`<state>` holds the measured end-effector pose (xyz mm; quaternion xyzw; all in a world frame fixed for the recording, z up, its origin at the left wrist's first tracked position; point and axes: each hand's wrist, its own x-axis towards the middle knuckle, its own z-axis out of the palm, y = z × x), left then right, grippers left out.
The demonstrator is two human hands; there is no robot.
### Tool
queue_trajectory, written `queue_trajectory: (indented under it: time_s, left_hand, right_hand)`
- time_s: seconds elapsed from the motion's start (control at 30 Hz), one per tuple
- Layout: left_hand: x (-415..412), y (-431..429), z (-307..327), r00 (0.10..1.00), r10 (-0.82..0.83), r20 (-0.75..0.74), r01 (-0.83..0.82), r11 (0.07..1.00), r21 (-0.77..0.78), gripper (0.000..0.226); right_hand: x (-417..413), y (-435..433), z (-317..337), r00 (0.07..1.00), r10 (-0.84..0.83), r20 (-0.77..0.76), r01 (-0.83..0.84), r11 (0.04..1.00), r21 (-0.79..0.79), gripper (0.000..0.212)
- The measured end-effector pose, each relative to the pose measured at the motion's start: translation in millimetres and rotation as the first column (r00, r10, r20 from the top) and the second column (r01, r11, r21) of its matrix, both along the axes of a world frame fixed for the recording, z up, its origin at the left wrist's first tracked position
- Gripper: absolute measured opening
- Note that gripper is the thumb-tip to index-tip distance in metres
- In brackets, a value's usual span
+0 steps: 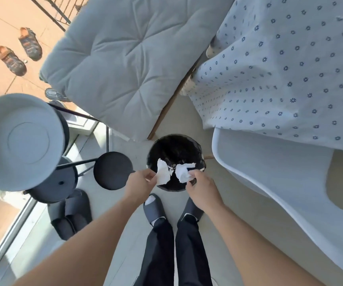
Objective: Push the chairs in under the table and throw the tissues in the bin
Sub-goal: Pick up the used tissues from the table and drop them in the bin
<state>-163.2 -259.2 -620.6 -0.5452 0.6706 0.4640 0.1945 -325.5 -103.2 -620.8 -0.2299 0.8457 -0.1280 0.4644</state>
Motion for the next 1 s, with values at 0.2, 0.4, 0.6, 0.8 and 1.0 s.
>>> queue_trajectory:
  time_s: [0.2, 0.4, 0.6, 0.8, 1.0]
  left_hand:
    - [-11.1, 11.3, -41.9, 1.000, -0.013, -0.010, 0.014, 0.998, 0.061, 0.024]
    - [-5.9, 11.8, -55.9, 0.992, -0.123, 0.028, 0.116, 0.977, 0.178, 0.053]
    - [0.0, 4.8, -32.2, 0.991, -0.129, 0.039, 0.124, 0.986, 0.115, 0.046]
    - [5.1, -5.4, 44.2, 0.992, -0.122, -0.002, 0.122, 0.991, 0.059, 0.037]
    - [15.7, -0.4, 164.9, 0.992, -0.109, -0.069, 0.111, 0.994, 0.015, 0.031]
  right_hand:
    - [2.6, 1.0, -40.7, 0.998, 0.004, 0.060, -0.006, 0.999, 0.031, 0.046]
    - [10.4, 1.4, -48.4, 0.995, 0.064, 0.072, -0.068, 0.996, 0.054, 0.052]
    - [12.7, -4.4, -24.1, 0.996, 0.079, 0.043, -0.079, 0.997, 0.011, 0.048]
    - [11.1, -13.3, 57.6, 0.995, 0.103, -0.014, -0.103, 0.994, -0.036, 0.047]
    - [18.8, -13.1, 189.3, 0.996, 0.071, -0.050, -0.074, 0.994, -0.077, 0.047]
